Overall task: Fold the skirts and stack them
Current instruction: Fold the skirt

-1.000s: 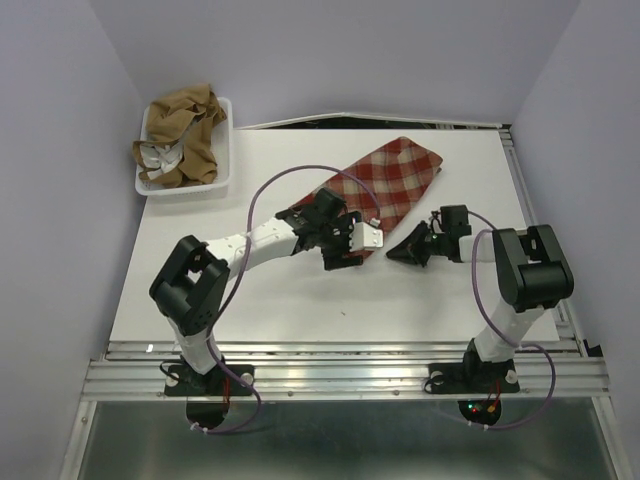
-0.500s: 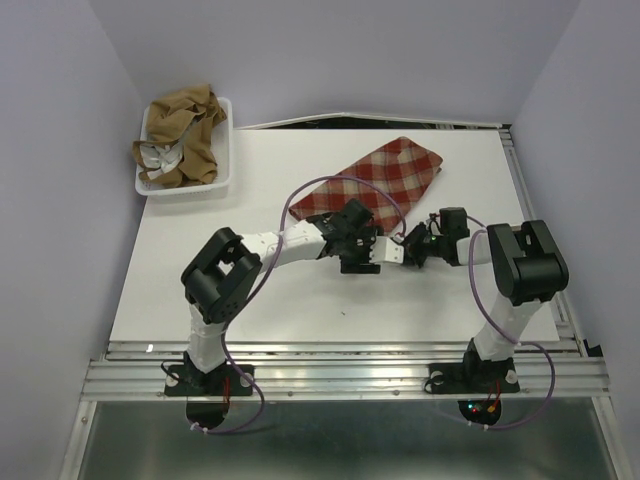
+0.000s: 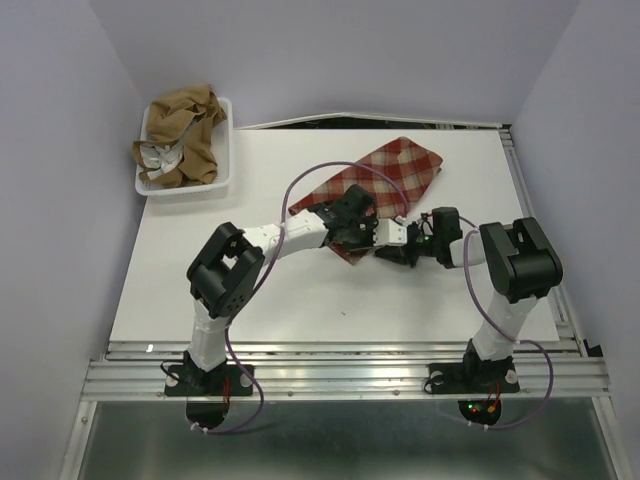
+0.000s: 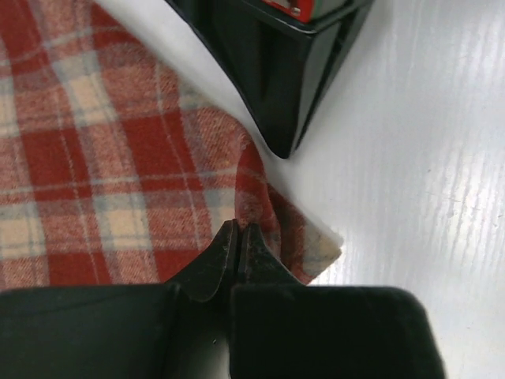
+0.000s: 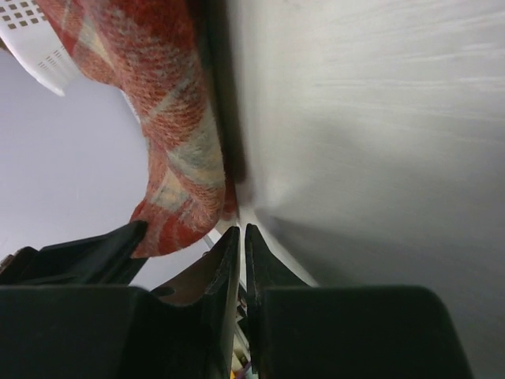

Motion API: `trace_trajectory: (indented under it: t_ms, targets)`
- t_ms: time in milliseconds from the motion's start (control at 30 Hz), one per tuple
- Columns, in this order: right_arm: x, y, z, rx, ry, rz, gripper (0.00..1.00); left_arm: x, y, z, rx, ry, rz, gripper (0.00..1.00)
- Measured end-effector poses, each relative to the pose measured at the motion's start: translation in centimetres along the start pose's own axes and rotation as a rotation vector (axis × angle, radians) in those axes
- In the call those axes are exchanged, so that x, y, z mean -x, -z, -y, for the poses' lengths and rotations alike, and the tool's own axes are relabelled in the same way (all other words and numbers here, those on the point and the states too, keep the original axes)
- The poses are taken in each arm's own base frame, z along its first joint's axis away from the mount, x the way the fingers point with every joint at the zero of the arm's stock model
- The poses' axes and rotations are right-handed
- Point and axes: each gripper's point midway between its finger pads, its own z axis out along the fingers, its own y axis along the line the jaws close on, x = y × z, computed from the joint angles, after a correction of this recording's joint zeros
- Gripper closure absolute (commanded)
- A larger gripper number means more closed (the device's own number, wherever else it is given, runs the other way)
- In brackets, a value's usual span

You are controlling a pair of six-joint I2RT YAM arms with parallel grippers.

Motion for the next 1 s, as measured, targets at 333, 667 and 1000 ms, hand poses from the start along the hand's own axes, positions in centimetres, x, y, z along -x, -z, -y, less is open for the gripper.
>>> trace_trajectory:
  t_ms: [333,667,1000]
  targets:
    - [-1.7,-2.4,-3.2,0.120,-0.046,-0.048,0.94,0.5,2.3,-3.4,0.057,0.064,0.029,1.00]
    - [-1.9,-4.7,-4.6,0.182,-0.030,-0.043,0.99,1.4,3.0,-3.6,0.044,0.104,0.062,0.68]
    - [-0.4,-6.1,-2.8,0.111,0.074,0.040,0.99,-3.0,11.0,-7.6,0.177,0.718,0.359,0.01]
